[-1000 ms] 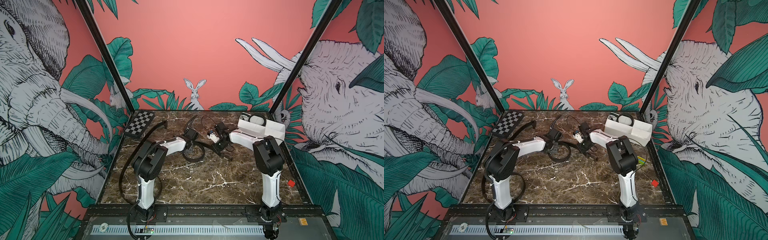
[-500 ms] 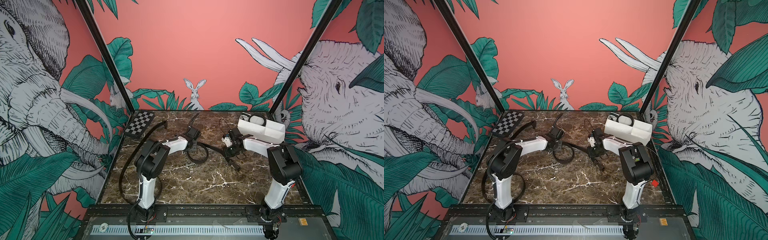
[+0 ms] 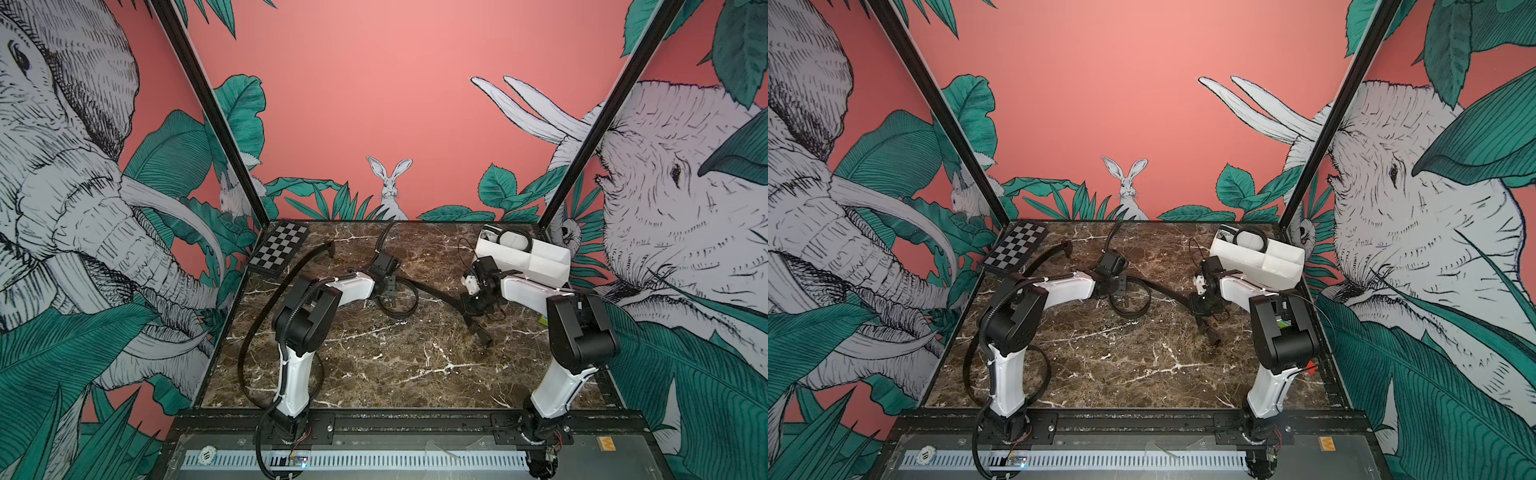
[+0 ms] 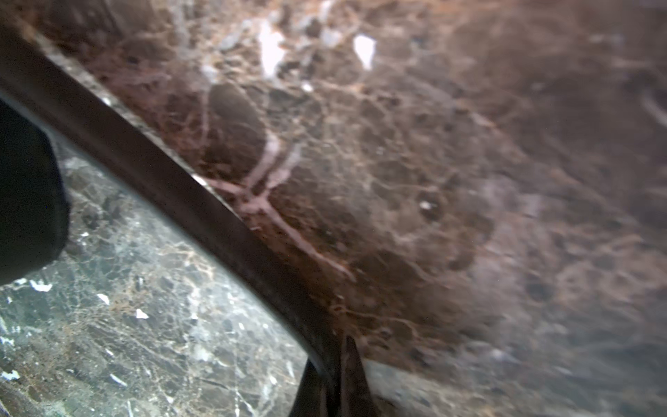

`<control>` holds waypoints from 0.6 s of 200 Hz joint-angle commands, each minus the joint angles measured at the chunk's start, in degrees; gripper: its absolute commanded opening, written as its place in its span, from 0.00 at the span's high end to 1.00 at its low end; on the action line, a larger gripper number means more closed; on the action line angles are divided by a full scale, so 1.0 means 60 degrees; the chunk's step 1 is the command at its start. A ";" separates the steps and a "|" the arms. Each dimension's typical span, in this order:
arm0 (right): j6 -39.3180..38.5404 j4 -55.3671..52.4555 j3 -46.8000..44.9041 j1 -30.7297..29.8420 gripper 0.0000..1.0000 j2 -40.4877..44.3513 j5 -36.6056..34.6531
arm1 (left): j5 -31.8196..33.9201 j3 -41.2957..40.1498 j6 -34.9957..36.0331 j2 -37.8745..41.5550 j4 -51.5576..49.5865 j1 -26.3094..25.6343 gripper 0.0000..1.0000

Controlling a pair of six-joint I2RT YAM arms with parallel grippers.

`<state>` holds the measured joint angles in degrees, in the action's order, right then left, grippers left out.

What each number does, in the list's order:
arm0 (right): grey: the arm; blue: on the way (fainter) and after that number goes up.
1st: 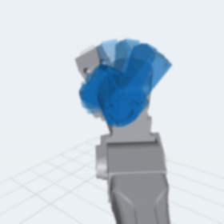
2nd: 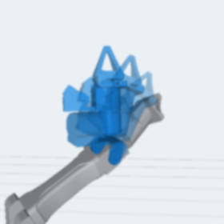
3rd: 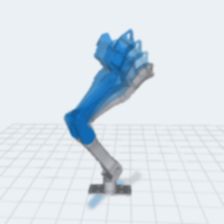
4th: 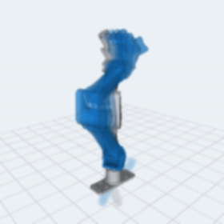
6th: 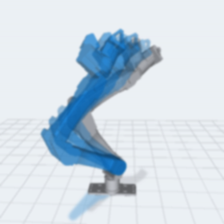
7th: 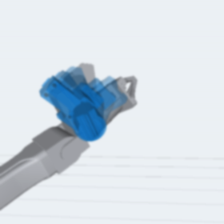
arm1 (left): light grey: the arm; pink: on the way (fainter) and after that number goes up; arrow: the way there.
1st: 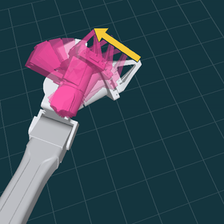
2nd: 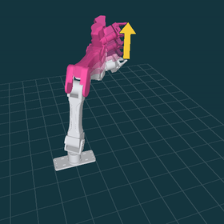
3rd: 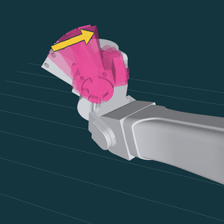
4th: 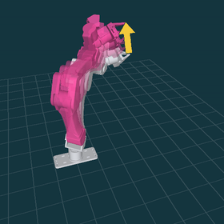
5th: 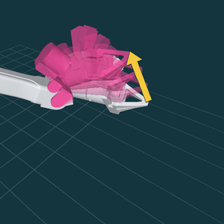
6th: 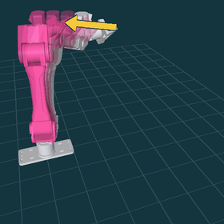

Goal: Place the belts into the storage roll
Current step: Roll the belt at the center of the board.

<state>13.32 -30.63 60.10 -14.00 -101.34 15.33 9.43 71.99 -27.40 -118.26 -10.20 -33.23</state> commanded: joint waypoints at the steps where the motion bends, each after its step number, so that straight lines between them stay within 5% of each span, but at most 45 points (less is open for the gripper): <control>1: 0.0088 -0.1230 -0.0289 0.0342 1.00 0.0142 -0.0973 | -0.1394 -0.1835 -0.0362 -0.3149 -0.4047 0.0443 0.66; 21: 0.0266 -0.1230 -0.0481 0.0066 1.00 0.0271 -0.0275 | -0.1429 -0.1751 -0.0406 -0.2895 -0.4040 0.0387 0.79; 76: 0.3054 0.0289 -0.2071 -0.2603 1.00 0.1817 -0.0075 | -0.1451 -0.0874 -0.0332 -0.2833 -0.4625 0.0229 0.83; 100: 0.4169 0.1737 -0.2174 -0.4027 0.76 0.1834 0.0626 | -0.1512 -0.0761 -0.0272 -0.3002 -0.4556 0.0166 0.84; 120: 0.4058 0.1760 -0.1646 -0.4251 0.57 0.1727 0.1087 | -0.1531 -0.0740 -0.0230 -0.3026 -0.4506 0.0146 0.85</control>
<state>33.04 -22.22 47.86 -38.20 -90.89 18.24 6.66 75.42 -27.05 -119.98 -11.90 -32.36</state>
